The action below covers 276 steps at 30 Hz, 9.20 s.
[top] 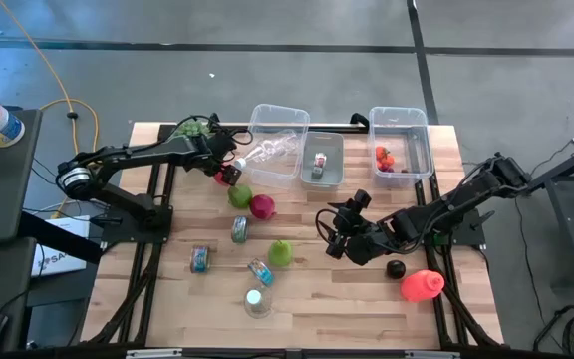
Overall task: Pick & Place Food Item
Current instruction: Put the red apple into the right transparent bin
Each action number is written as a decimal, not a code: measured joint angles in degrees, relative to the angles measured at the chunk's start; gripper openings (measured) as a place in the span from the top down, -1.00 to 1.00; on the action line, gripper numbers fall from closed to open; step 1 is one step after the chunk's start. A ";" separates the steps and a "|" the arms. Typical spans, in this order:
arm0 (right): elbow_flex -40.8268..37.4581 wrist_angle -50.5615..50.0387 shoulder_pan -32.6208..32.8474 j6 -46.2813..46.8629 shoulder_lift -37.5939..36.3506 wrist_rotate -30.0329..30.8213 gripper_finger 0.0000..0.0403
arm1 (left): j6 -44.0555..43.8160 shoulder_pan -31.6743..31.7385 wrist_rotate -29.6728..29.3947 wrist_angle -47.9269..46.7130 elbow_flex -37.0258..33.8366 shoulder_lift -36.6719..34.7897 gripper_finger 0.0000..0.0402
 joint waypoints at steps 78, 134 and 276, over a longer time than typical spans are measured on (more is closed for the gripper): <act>0.00 0.26 -0.26 1.03 0.00 -2.95 -0.21 | 10.89 -10.73 2.18 -6.43 -0.29 -14.60 -0.34; 0.00 -0.23 -0.02 1.49 0.00 -4.11 -0.21 | 8.79 -11.91 -3.30 0.11 -4.33 -14.05 -0.79; -0.04 49.84 3.39 -44.27 4.83 -27.04 -0.62 | 17.64 -50.96 24.16 64.84 2.44 -8.26 -0.58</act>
